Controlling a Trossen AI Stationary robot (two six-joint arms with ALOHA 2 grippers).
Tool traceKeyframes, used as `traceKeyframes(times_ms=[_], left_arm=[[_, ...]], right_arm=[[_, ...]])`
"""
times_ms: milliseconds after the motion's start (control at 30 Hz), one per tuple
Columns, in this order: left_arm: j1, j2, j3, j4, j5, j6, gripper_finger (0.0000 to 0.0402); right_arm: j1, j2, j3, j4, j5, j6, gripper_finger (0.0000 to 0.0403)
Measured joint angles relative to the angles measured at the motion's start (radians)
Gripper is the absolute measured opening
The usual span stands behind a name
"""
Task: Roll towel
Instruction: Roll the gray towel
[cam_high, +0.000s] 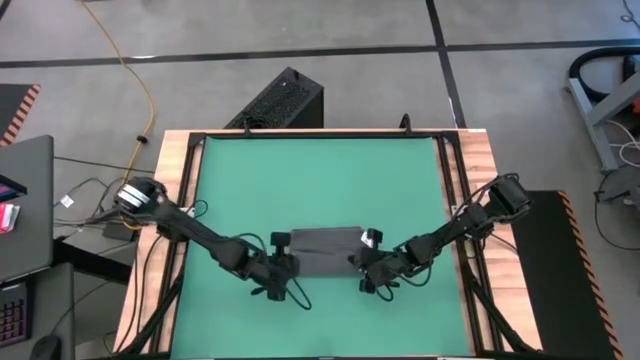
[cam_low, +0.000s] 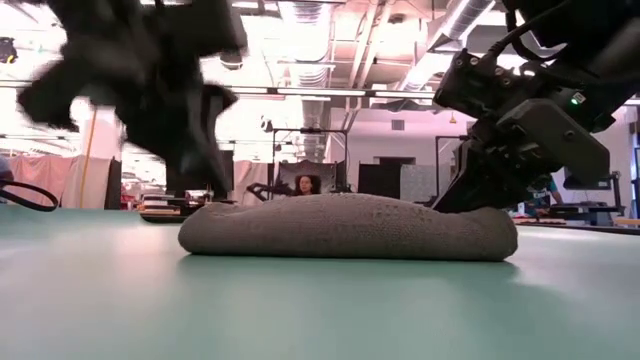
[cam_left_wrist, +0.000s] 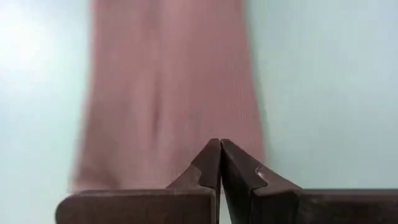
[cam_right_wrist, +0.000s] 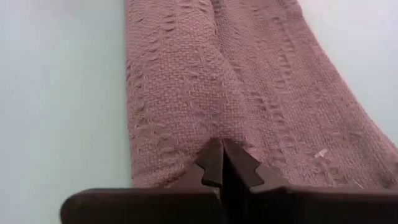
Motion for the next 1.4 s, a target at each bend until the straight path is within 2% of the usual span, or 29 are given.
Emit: traceKeyframes(times_ms=[100,200,333,567,700,867,967,1100,1233,1400], left_arm=[[-0.016,-0.065,0.002,0.048,-0.069,0.053,0.0],[-0.028,-0.073,-0.031,0.279,-0.13,0.159,0.0],[-0.01,-0.043,-0.108,0.588,-0.09,0.299,0.0],[0.066,0.106,-0.151,0.861,-0.012,0.362,0.0],[0.096,0.193,-0.143,0.878,0.026,0.365,0.0],[0.12,0.244,-0.142,0.882,-0.029,0.331,0.0],[0.14,0.25,-0.142,0.855,0.015,0.298,0.0],[0.156,0.25,-0.14,0.749,0.039,0.197,0.0],[0.163,0.245,-0.137,0.672,0.121,0.071,0.0],[0.12,0.244,-0.136,0.632,0.142,-0.035,0.0]], right_arm=[[0.0,-0.001,0.0,-0.003,-0.001,0.006,0.0024],[-0.003,-0.001,-0.001,-0.001,-0.007,0.006,0.0024],[-0.003,0.0,-0.001,0.0,-0.008,0.003,0.0021],[-0.008,0.001,-0.003,0.009,-0.015,0.001,0.0022],[-0.008,0.002,-0.003,0.014,-0.017,0.0,0.0022],[-0.008,0.002,-0.003,0.017,-0.018,-0.002,0.0022],[-0.008,0.002,-0.003,0.014,-0.018,-0.002,0.0022],[-0.008,0.002,-0.003,0.005,-0.03,0.013,0.0022],[-0.004,0.002,-0.002,0.002,-0.059,0.015,0.0022],[0.016,0.003,-0.002,0.024,-0.08,0.046,0.0022]])
